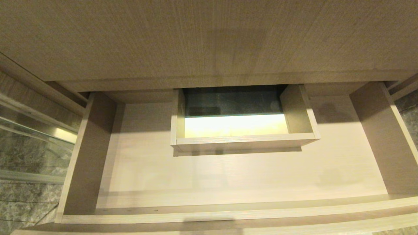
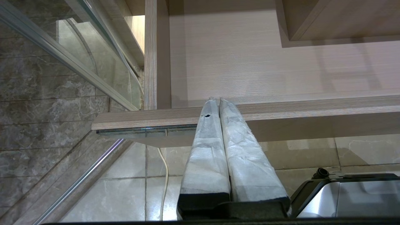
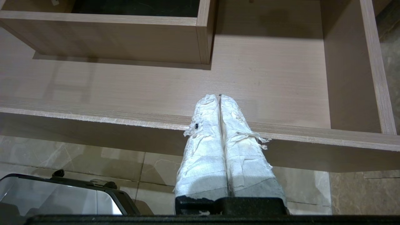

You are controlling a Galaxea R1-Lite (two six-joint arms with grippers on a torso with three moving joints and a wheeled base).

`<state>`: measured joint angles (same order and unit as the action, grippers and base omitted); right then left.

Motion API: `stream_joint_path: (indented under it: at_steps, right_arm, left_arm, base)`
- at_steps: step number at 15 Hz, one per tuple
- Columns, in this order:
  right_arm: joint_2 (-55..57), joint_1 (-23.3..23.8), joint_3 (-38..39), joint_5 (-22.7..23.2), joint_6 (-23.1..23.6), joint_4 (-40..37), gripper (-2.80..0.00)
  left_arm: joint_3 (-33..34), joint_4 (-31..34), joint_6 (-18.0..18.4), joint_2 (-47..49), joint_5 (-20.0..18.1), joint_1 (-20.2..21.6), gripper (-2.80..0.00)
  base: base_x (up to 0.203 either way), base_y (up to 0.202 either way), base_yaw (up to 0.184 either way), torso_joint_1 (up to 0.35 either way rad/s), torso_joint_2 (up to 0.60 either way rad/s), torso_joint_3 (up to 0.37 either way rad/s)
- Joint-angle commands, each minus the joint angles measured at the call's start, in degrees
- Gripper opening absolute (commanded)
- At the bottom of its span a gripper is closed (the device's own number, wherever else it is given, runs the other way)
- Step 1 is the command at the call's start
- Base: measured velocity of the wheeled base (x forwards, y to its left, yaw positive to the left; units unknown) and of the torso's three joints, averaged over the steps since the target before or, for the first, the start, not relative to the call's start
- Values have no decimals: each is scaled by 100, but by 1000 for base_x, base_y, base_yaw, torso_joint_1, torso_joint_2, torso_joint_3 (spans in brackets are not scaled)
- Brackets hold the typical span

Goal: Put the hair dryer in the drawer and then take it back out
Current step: Pick up the hairdryer

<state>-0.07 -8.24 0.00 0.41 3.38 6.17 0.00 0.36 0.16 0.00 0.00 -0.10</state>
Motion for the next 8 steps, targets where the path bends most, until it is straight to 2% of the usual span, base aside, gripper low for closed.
stream_joint_path:
  at_steps: [1,8]
  right_arm:
    - [-222,-2,229,2,4,7,-280]
    - [-222,-2,229,2,4,7,-280]
  left_arm:
    - [9,0,2,0,0,1,-280]
    - [0,0,2,0,0,1,-280]
  base:
    - [0,0,0,0,0,0]
    - [0,0,0,0,0,0]
